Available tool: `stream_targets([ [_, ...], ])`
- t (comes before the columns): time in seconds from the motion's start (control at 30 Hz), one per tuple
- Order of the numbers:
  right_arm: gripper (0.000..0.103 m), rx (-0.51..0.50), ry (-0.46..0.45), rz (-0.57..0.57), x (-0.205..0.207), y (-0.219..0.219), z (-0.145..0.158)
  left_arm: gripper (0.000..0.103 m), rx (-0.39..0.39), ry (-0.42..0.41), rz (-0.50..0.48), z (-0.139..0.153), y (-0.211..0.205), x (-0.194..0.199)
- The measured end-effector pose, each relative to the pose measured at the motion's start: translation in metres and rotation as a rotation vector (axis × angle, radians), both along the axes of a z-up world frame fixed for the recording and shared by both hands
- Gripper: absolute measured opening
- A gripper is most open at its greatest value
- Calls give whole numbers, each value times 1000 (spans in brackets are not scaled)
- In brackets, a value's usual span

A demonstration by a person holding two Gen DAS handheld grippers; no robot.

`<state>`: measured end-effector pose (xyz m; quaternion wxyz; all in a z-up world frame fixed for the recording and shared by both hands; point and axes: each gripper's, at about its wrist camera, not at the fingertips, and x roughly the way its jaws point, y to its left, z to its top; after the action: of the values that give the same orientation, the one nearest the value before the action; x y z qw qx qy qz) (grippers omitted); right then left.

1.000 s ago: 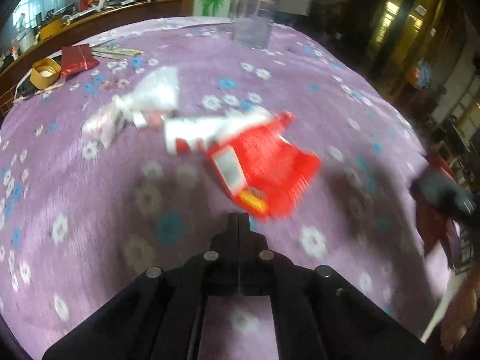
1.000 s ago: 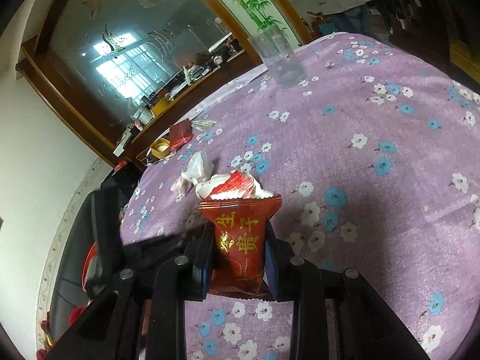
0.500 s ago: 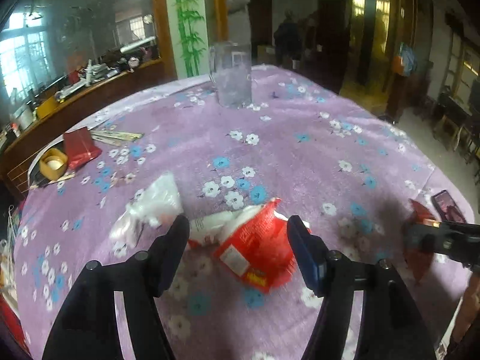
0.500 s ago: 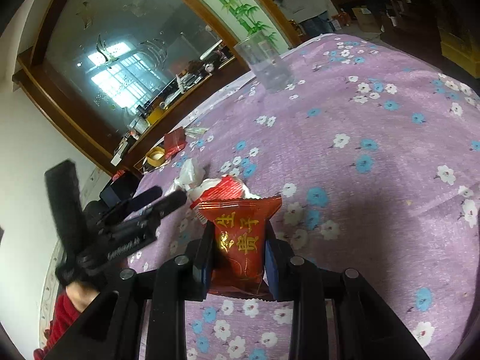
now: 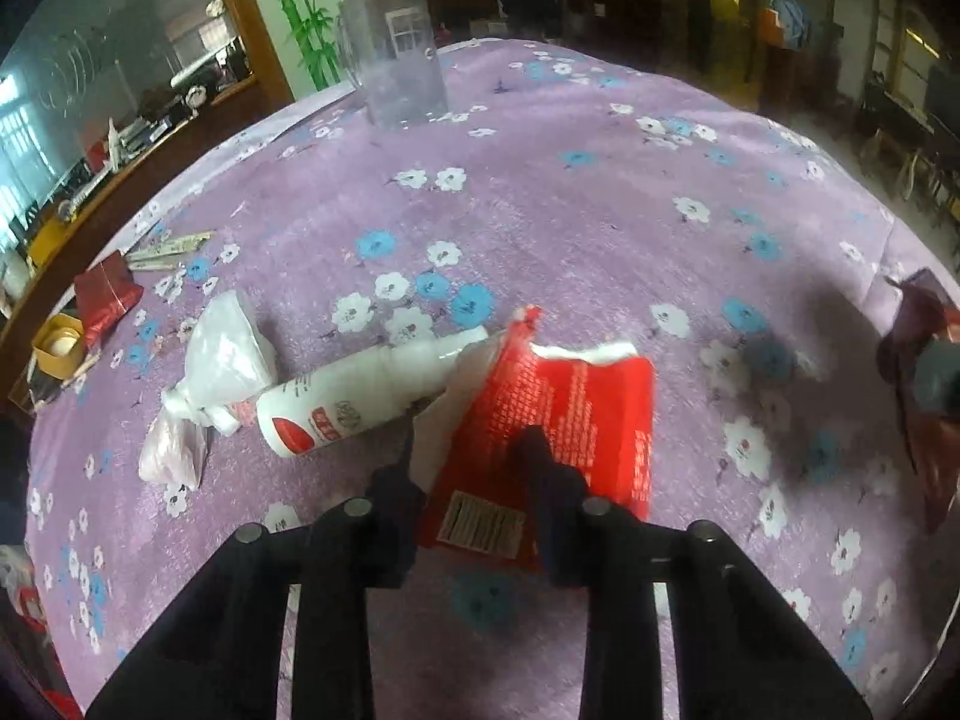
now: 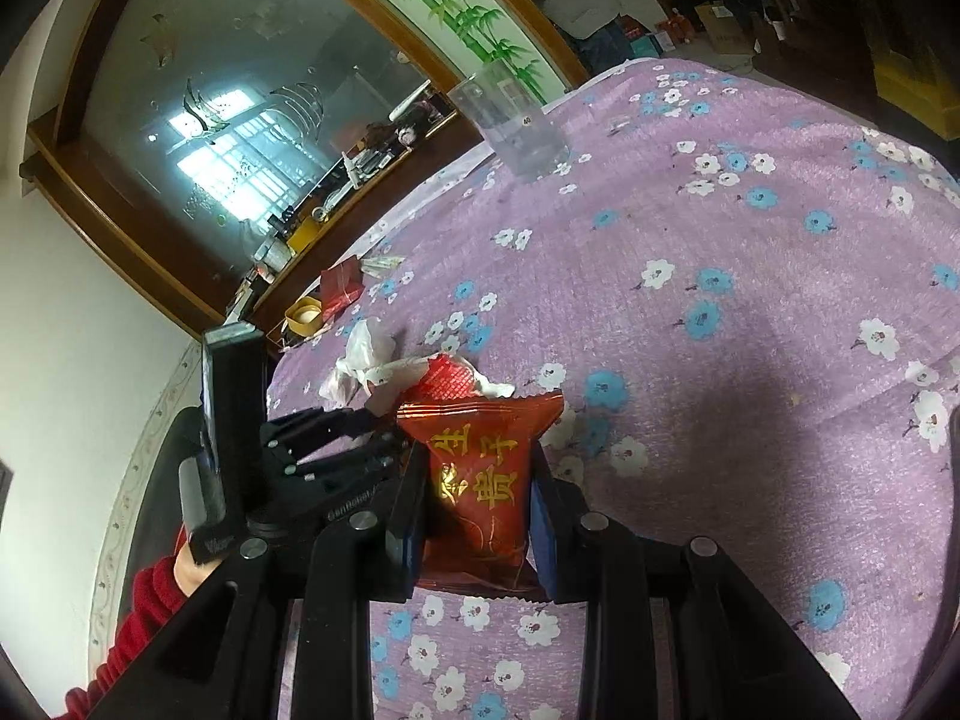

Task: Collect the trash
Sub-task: 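Grasp the red wrapper with the left tool while the right tool holds the gold-lettered packet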

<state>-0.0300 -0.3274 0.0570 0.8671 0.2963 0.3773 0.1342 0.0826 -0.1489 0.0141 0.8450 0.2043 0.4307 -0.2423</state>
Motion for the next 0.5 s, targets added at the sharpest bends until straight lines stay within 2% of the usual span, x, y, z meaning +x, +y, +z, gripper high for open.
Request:
stream_targets([
  [0.1,31,-5,1,-1,1,3,-2,15,-20,-30,36,4,0,-7],
  [0.17,31,-2,6,-2,1,3,-4,9,-60,-26,66,9,3,-10],
  [0.5,31,-42,-4,19,-7,22,1,5,-169,-52,173,29,44,-57],
])
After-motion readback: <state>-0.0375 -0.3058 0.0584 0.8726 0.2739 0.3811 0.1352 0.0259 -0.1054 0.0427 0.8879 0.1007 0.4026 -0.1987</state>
